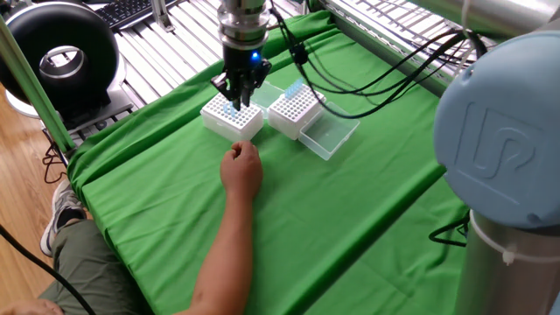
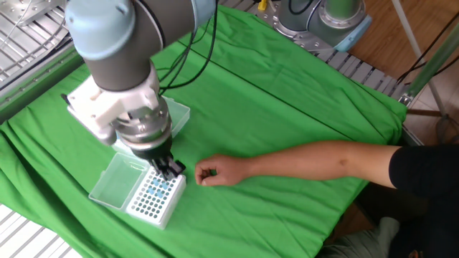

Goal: Insert a medium pipette tip into the holder for medium pipette tips

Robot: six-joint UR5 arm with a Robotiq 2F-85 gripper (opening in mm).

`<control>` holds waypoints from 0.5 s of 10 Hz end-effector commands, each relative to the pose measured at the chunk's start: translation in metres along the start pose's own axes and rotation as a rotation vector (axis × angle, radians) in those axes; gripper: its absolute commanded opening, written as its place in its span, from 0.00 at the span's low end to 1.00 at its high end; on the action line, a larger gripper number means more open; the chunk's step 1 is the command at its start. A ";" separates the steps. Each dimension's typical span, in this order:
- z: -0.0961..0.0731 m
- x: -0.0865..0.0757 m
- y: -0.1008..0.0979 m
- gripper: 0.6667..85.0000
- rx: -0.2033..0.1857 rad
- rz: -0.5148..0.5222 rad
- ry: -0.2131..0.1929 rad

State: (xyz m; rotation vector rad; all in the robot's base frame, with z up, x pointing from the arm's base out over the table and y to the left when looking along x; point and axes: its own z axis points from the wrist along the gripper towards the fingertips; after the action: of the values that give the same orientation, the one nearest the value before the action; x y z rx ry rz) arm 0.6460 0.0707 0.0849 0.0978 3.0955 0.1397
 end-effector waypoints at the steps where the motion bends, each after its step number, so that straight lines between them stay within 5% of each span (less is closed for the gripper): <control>1: 0.008 -0.008 0.014 0.30 -0.010 0.041 -0.012; 5: 0.012 -0.012 0.009 0.30 0.006 0.029 -0.021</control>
State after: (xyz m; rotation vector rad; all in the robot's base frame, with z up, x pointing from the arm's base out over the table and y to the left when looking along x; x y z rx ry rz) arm 0.6551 0.0784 0.0763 0.1346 3.0823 0.1241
